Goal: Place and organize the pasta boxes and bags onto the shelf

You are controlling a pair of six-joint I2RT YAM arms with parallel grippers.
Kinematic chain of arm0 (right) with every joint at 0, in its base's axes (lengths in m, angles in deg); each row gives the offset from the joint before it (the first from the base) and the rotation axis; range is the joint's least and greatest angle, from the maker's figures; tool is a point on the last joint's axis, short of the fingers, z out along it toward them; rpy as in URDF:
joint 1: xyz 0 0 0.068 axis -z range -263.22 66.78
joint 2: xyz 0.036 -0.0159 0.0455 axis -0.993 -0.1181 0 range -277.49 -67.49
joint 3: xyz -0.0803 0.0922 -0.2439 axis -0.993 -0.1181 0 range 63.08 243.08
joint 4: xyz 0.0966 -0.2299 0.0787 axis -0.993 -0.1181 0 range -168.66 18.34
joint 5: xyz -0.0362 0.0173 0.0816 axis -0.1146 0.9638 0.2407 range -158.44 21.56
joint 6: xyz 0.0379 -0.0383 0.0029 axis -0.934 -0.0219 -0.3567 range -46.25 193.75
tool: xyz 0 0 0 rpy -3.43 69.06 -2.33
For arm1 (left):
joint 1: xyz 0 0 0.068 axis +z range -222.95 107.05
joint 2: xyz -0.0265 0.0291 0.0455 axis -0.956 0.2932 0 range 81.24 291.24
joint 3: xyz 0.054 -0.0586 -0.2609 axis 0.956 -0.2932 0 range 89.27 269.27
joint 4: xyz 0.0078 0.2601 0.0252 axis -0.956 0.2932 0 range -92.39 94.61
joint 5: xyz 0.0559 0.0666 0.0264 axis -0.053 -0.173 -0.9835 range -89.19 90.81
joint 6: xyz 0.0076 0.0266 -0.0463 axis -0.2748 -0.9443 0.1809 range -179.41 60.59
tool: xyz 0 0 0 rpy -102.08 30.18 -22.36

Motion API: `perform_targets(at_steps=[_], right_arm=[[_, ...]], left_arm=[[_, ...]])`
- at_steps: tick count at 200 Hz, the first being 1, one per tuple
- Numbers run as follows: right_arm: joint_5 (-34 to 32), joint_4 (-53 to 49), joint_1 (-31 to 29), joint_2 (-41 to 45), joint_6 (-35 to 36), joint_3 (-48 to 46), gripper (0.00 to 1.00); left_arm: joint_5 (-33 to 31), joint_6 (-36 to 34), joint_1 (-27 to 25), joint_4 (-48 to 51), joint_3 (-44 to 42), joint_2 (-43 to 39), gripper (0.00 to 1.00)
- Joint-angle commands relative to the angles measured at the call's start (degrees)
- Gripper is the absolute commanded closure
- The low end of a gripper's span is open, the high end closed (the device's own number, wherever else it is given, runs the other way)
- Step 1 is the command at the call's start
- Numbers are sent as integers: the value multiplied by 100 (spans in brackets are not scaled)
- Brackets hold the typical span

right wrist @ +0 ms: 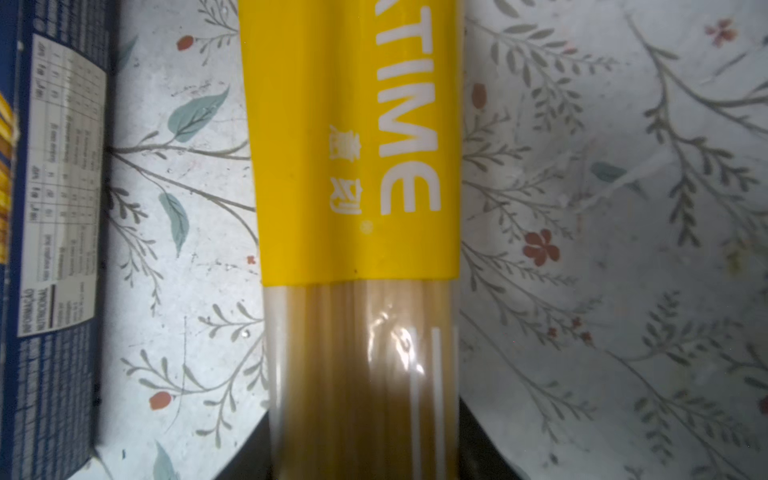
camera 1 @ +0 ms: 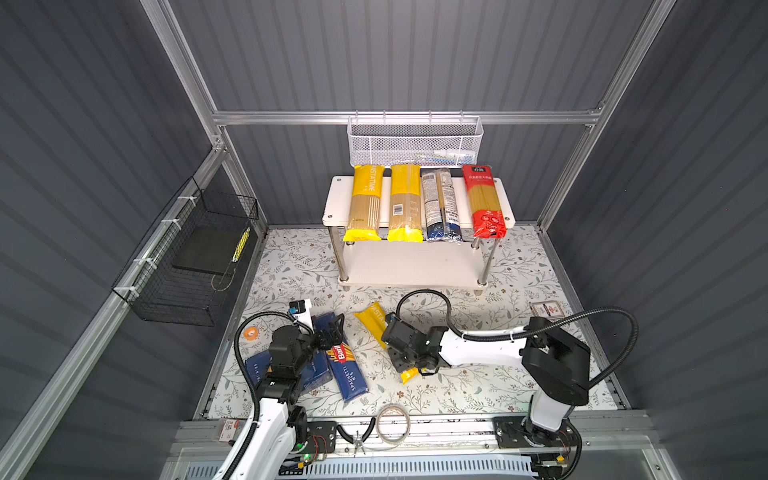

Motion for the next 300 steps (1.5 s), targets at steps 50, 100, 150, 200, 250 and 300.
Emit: perform_targets(at_steps=[50,100,150,200,250,300], right_arm=[[-557,485,196,942,-153,-412,70],[-1028,801,286,1806,-41,-910,79],[-1283,809,297,2513,90,-1233,87],[-1575,604,297,3242,221,-1383,91],[-1067,453,441,3001,151,-1594,75],[209,-958,497,2213,794,-867,14]], left_arm=[[31,42,-10,-44,7,24,0],[32,47,-10,-62,9,51,0],[44,47,-16,-70,17,59,0],[48,42,-12,-79,14,84,0],[55,43,-12,-71,15,70,0],[56,43,-12,-70,19,72,0]])
